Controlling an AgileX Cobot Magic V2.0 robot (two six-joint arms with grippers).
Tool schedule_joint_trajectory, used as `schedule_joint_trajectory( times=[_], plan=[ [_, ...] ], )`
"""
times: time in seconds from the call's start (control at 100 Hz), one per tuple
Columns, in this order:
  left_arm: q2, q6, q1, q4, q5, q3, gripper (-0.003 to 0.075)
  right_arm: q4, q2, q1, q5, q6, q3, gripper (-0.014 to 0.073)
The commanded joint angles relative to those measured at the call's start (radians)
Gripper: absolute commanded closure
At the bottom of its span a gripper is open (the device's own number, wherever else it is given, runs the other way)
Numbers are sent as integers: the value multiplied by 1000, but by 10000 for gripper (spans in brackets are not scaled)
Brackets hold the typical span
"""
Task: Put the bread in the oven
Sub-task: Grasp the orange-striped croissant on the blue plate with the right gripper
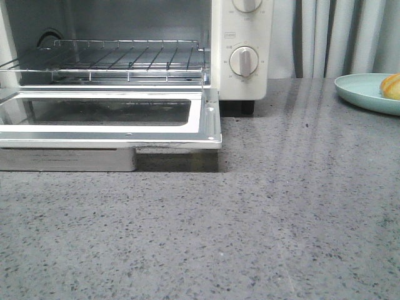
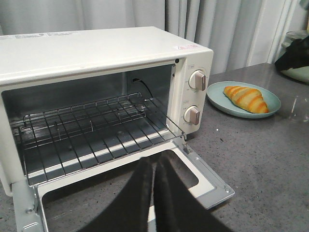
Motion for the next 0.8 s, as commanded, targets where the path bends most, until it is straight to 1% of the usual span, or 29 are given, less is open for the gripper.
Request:
schedule_joint_trajectory(
  times=[0.0, 0.18, 0.31, 0.53, 0.58, 0.6, 0.63, 0.65, 0.7, 0.72, 0.73, 0.79],
  plan=[
    [4, -7, 2, -24, -58, -36, 742, -24, 41, -31, -86, 1, -37, 235],
    [4, -7, 2, -41, -80, -36, 741, -22, 163, -68, -109, 1, -37, 235],
    [4, -7, 2, -43, -84, -36, 742, -20, 241, -68, -134, 1, -37, 235],
    [4, -7, 2, -60, -84, -36, 742, -4, 336, -68, -122, 1, -37, 242],
    [4, -7, 2, -73, -84, -36, 742, 4, 348, -68, -120, 1, -37, 287],
    [4, -7, 2, -75, -84, -36, 742, 6, 351, -68, -118, 1, -37, 321],
    [4, -7, 2, -76, -84, -36, 742, 6, 356, -68, -116, 1, -37, 396],
    [4, -7, 2, -76, -84, -36, 742, 8, 356, -68, -114, 1, -37, 431],
    [4, -7, 2, -76, -84, -36, 742, 8, 357, -68, -114, 1, -37, 587],
    [4, -7, 2, -76, -84, -36, 742, 8, 357, -68, -114, 1, -37, 626],
    [4, -7, 2, -76, -84, -36, 742, 8, 357, -68, -114, 1, -37, 664],
    [4, -7, 2, -76, -84, -36, 742, 10, 355, -68, -114, 1, -37, 662]
  ],
)
